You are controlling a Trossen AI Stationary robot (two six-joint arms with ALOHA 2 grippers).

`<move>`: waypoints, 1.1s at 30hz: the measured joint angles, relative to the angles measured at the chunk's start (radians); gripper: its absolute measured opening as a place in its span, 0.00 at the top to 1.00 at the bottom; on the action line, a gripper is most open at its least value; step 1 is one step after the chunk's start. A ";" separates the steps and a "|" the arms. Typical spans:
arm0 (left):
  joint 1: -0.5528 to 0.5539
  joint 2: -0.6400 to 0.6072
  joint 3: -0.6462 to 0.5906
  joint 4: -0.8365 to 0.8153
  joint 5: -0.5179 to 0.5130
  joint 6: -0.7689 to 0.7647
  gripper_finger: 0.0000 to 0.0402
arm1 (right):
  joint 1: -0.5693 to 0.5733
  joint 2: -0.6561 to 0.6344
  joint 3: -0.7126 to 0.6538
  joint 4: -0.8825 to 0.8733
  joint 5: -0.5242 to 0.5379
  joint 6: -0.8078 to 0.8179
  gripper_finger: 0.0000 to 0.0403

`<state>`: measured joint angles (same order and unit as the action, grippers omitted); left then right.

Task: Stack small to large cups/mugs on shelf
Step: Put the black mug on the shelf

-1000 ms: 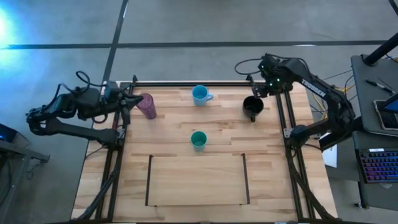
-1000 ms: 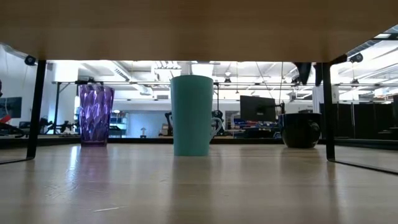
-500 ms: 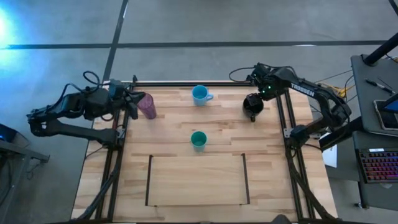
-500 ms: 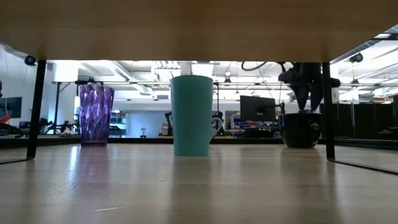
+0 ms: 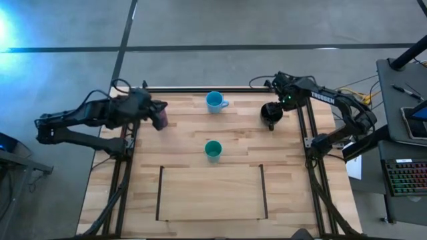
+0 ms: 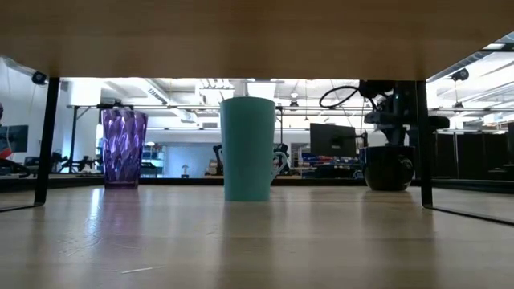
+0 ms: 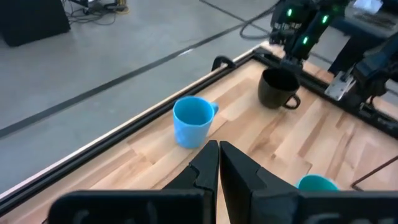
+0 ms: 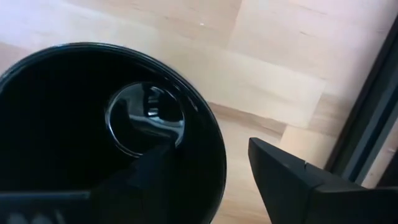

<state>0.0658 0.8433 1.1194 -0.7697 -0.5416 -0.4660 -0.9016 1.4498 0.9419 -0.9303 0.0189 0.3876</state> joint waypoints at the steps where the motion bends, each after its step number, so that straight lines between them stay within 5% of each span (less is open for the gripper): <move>1: 0.000 0.000 0.000 0.003 -0.001 0.000 1.00 | 0.000 0.000 -0.004 0.003 0.000 0.002 0.53; 25: 0.000 -0.010 0.000 0.005 0.015 0.000 1.00 | 0.027 -0.012 -0.009 0.024 -0.022 -0.003 0.95; 33: 0.000 -0.006 0.000 0.025 0.053 0.000 1.00 | 0.150 -0.051 0.107 -0.118 0.005 0.029 0.96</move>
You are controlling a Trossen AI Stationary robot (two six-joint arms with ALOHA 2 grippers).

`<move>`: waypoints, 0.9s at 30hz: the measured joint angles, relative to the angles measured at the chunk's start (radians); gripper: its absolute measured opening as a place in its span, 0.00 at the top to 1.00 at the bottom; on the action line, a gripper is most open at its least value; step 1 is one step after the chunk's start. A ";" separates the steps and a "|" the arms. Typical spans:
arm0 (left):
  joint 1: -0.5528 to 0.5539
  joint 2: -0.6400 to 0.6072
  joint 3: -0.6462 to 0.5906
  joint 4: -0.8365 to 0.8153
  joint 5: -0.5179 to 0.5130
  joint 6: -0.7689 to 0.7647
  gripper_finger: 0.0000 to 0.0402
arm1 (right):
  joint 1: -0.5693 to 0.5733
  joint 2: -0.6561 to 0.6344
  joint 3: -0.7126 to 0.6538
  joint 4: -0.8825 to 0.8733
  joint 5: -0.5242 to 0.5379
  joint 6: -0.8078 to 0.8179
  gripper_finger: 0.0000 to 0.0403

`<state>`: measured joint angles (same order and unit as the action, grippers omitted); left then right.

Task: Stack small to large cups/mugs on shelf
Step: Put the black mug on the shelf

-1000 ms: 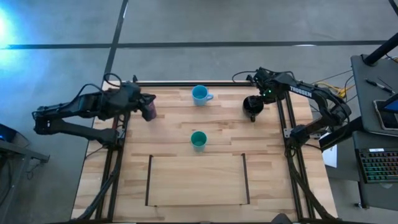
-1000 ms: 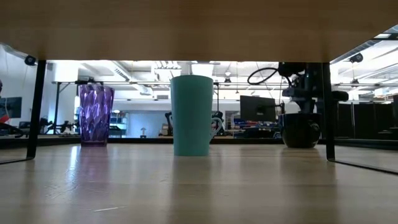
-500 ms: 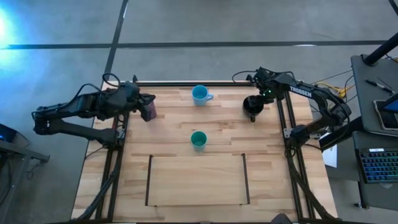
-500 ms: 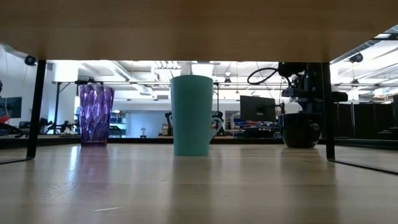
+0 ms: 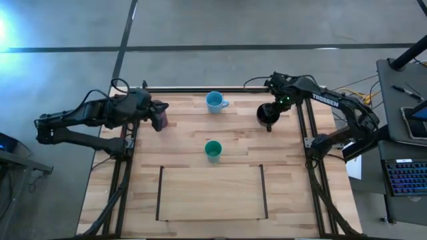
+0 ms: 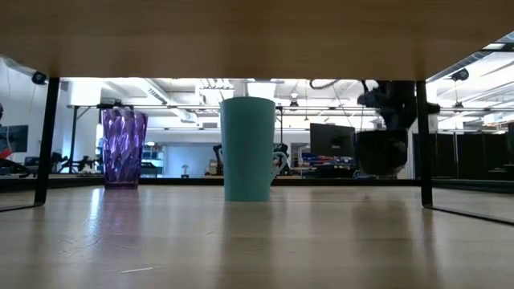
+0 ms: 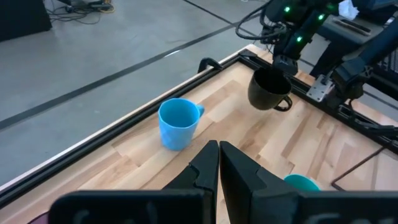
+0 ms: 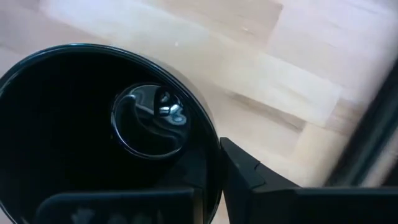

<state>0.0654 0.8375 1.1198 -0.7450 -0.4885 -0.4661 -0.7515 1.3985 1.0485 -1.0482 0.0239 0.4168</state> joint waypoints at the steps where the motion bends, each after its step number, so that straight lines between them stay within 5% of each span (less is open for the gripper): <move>1: 0.000 0.001 0.000 0.006 0.000 0.000 1.00 | 0.023 -0.007 0.030 -0.038 0.011 0.009 0.96; 15: 0.000 0.020 -0.020 0.003 0.000 0.000 1.00 | 0.444 -0.024 0.535 -0.417 0.039 0.374 0.97; 27: 0.000 0.065 -0.025 0.008 0.069 0.000 1.00 | 0.951 0.091 0.729 -0.402 0.068 0.846 0.97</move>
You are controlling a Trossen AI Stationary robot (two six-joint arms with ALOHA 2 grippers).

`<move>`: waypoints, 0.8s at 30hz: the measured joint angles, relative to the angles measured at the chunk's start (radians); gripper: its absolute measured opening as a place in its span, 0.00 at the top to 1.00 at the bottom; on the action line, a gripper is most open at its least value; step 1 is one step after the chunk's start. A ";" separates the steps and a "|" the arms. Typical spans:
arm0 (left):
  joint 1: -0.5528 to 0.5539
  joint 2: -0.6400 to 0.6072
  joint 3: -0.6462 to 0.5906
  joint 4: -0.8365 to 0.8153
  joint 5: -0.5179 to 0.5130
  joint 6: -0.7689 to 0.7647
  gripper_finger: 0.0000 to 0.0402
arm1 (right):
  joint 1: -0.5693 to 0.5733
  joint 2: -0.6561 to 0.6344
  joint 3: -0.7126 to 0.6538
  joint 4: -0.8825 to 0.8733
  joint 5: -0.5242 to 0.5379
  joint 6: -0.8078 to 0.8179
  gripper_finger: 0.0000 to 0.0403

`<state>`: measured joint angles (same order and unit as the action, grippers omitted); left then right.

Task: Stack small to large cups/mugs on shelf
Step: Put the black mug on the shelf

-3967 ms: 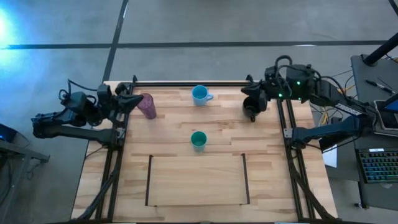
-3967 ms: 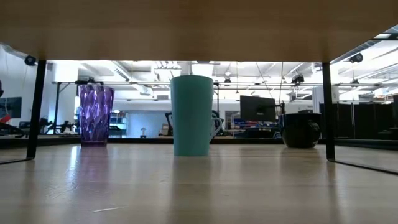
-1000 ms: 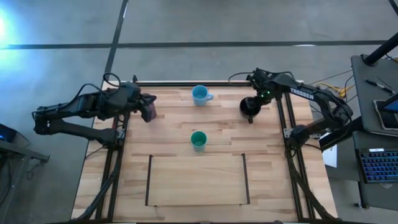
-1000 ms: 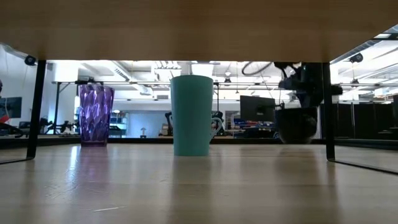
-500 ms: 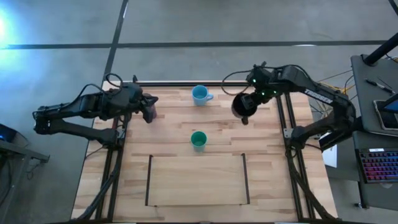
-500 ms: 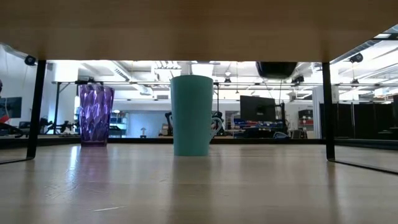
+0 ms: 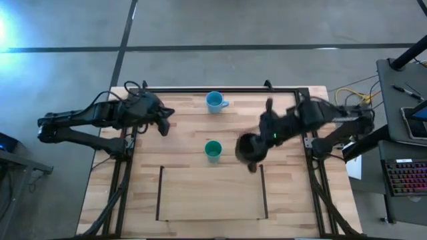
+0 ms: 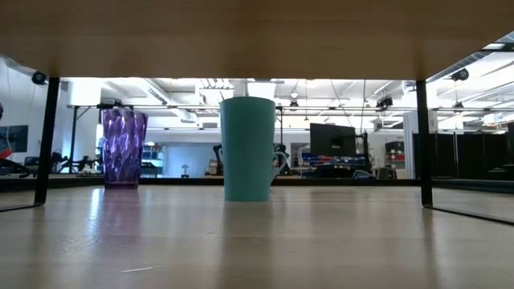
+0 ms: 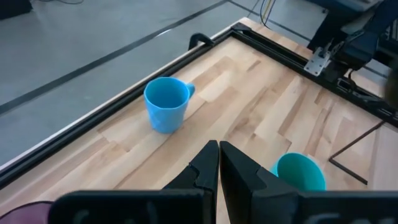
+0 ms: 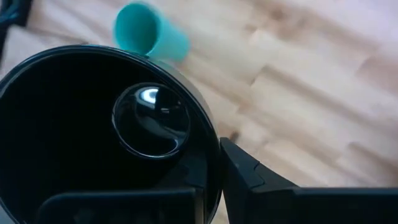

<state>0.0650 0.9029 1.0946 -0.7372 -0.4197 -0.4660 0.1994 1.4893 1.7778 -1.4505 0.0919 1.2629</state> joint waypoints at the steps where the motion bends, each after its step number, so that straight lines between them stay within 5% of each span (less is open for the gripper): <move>1: 0.000 0.005 0.000 0.001 0.000 0.000 1.00 | 0.036 0.021 0.023 0.003 0.012 0.031 0.97; 12: 0.000 0.017 -0.002 0.028 0.052 0.001 1.00 | 0.237 0.301 0.249 -0.088 0.006 0.202 0.97; 24: -0.017 -0.007 -0.005 0.003 0.131 0.000 1.00 | 0.344 0.357 0.201 -0.111 0.010 0.395 0.92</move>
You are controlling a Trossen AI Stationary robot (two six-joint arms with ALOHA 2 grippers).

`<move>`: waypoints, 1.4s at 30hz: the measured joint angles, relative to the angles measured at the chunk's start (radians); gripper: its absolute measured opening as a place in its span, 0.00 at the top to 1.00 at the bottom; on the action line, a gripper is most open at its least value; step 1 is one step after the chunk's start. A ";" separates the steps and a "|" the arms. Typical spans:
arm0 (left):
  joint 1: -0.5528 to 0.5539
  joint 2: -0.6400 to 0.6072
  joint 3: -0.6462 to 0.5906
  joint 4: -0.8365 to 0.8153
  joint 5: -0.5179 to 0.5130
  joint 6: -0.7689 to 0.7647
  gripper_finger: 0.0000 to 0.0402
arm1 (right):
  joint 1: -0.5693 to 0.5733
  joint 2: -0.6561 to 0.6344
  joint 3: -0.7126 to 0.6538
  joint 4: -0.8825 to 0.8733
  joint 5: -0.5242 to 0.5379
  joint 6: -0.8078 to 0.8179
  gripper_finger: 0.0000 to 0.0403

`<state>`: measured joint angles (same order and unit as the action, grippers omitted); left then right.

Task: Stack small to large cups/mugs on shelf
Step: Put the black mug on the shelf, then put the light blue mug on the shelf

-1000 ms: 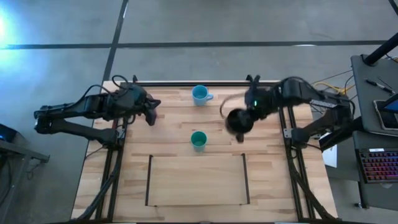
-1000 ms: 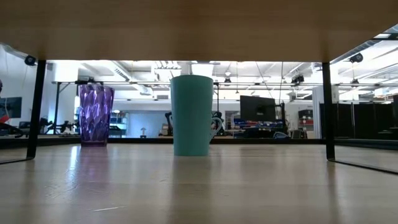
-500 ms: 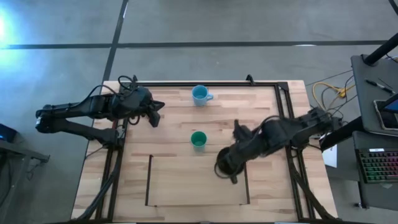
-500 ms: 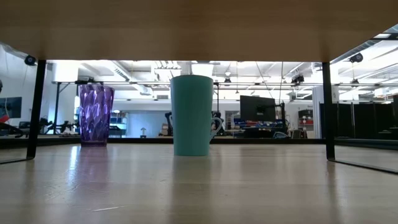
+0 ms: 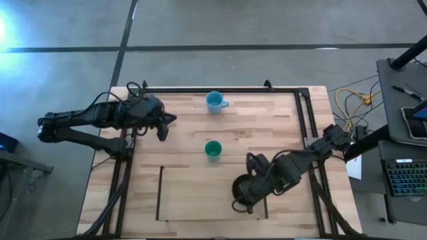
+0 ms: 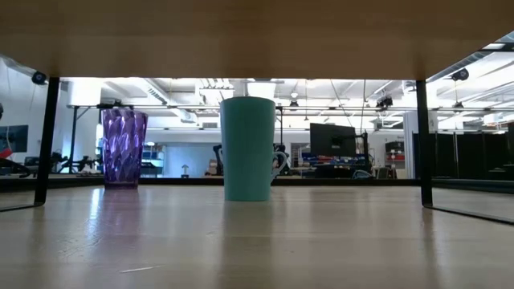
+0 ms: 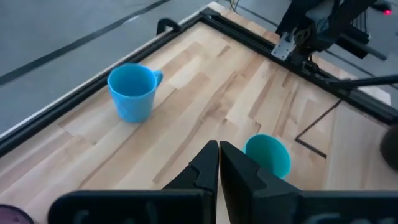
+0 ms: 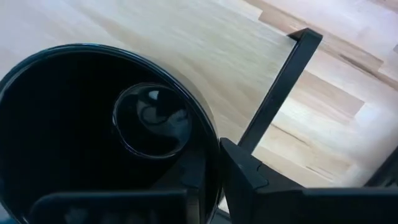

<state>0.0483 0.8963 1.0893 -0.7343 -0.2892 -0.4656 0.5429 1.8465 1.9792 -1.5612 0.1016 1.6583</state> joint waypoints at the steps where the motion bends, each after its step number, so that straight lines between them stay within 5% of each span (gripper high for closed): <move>1: -0.002 0.000 0.000 -0.005 0.003 0.000 1.00 | 0.002 0.000 -0.005 -0.001 0.005 0.007 0.92; 15: -0.011 -0.015 -0.001 -0.025 0.024 0.004 1.00 | 0.007 -0.022 -0.005 0.008 -0.020 0.018 0.64; 22: -0.011 -0.021 -0.001 -0.024 0.024 0.010 1.00 | -0.023 -0.122 0.009 -0.008 0.164 0.003 0.54; 30: -0.011 -0.004 -0.001 -0.017 0.024 0.010 1.00 | -0.436 -0.179 -0.053 0.051 0.194 -0.538 0.55; 37: -0.011 0.012 -0.001 -0.015 0.024 0.000 1.00 | -0.890 -0.152 -0.094 0.334 -0.093 -1.010 0.58; 42: -0.011 0.012 -0.001 -0.008 0.024 -0.012 1.00 | -1.039 -0.036 -0.105 0.404 -0.320 -1.164 0.57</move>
<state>0.0369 0.9081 1.0882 -0.7420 -0.2651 -0.4773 -0.4958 1.8108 1.8740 -1.1575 -0.2179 0.4941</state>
